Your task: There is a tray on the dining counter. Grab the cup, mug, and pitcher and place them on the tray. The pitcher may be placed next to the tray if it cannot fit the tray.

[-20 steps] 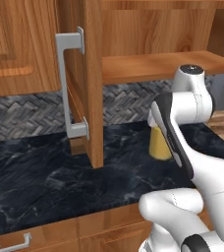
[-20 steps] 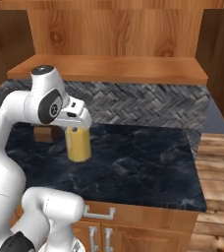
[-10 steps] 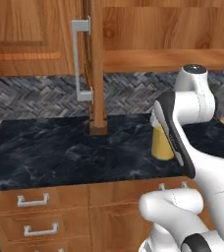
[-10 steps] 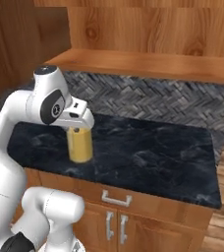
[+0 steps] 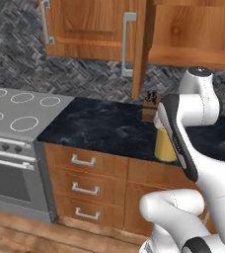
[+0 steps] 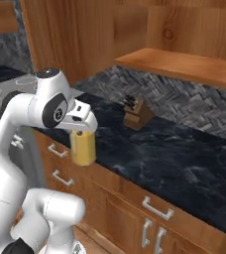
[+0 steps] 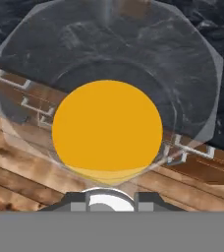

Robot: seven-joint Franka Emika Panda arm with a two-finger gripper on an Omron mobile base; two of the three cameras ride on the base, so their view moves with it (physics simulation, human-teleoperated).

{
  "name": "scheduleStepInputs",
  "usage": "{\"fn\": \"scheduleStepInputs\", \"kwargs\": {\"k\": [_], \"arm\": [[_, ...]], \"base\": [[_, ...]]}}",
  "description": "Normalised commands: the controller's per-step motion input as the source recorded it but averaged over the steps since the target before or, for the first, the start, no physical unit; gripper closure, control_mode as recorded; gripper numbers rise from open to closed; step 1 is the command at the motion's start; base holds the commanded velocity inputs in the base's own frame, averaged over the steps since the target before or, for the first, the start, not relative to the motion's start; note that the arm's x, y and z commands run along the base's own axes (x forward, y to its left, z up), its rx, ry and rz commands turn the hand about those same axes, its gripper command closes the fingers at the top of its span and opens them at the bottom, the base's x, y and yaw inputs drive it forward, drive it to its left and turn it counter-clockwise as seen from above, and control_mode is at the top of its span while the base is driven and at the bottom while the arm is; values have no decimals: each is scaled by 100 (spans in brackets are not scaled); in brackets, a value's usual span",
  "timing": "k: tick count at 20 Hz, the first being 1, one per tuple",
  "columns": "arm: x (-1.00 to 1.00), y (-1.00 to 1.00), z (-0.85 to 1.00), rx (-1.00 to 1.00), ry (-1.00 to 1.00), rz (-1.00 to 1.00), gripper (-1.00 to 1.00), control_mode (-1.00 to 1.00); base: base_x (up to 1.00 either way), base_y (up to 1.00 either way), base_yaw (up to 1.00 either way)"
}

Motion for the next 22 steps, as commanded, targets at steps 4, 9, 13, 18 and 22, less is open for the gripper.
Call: {"fn": "scheduleStepInputs", "kwargs": {"k": [4, 9, 13, 18, 22], "arm": [[0, 0, 0, 0, 0, 0, 100, 100], [0, 0, 0, 0, 0, 0, 100, 100], [0, 0, 0, 0, 0, 0, 100, 100], [0, 0, 0, 0, 0, 0, 100, 100], [0, 0, 0, 0, 0, 0, 100, 100]], "base": [[-15, 0, 69], [-4, 0, 66], [0, 0, 65], [6, 11, 61], [59, 43, 47]]}}
